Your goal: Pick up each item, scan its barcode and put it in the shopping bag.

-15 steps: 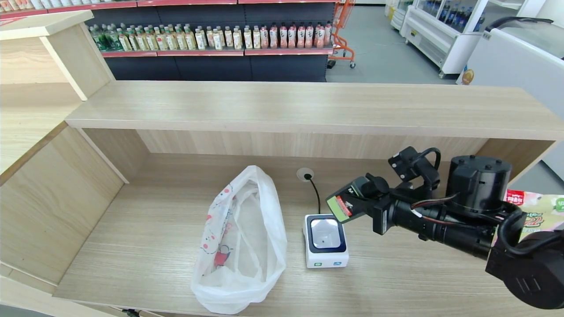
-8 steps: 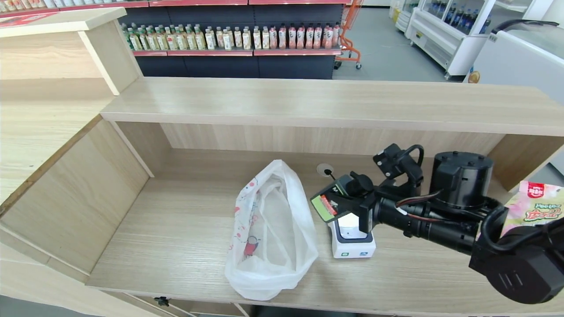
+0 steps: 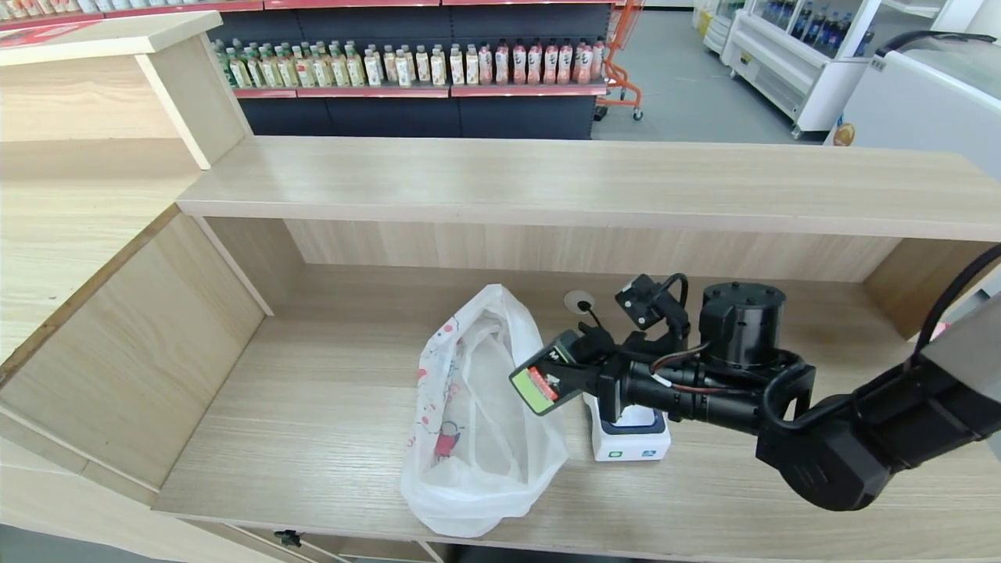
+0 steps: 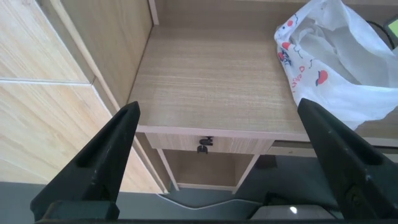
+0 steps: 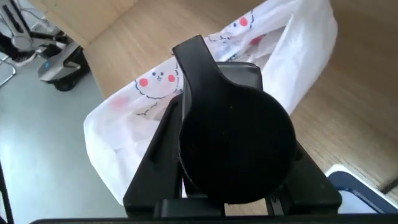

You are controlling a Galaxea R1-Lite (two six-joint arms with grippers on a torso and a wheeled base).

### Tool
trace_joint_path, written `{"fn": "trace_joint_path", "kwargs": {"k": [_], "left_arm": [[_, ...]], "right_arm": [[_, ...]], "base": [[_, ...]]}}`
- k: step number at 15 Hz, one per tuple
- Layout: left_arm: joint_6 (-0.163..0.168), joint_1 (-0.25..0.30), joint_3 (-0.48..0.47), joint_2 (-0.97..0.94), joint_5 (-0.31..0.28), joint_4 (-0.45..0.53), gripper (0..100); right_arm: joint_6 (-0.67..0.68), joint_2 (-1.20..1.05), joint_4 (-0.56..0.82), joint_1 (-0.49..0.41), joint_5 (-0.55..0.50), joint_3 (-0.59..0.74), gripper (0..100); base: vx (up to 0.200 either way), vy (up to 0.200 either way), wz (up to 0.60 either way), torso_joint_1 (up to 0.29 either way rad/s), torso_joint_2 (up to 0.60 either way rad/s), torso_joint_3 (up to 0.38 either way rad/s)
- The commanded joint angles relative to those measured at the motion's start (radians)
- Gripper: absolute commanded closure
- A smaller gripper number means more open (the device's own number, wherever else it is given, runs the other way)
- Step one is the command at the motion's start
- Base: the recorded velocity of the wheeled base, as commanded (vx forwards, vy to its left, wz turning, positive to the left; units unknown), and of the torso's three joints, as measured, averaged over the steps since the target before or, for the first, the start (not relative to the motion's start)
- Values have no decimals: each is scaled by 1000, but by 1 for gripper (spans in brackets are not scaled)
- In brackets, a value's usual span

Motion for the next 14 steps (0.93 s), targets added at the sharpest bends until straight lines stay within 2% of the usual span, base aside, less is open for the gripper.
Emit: {"fn": "trace_joint_path", "kwargs": {"k": [1, 3, 7, 9, 10, 14], "left_arm": [[-1, 0, 0, 0, 0, 0, 0], [-1, 0, 0, 0, 0, 0, 0], [-2, 0, 0, 0, 0, 0, 0], [-4, 0, 0, 0, 0, 0, 0], [-4, 0, 0, 0, 0, 0, 0], [-4, 0, 0, 0, 0, 0, 0]], "right_arm": [[1, 71, -29, -10, 12, -9, 100], [-2, 130, -109, -10, 15, -9, 100], [-8, 192, -126, -8, 17, -12, 100], [-7, 229, -181, -8, 20, -28, 100], [-5, 258, -232, -8, 44, -37, 100], [-7, 316, -274, -5, 106, -65, 100]], "base": [[0, 0, 0, 0, 0, 0], [0, 0, 0, 0, 0, 0], [0, 0, 0, 0, 0, 0], [0, 0, 0, 0, 0, 0], [0, 0, 0, 0, 0, 0], [0, 0, 0, 0, 0, 0]]}}
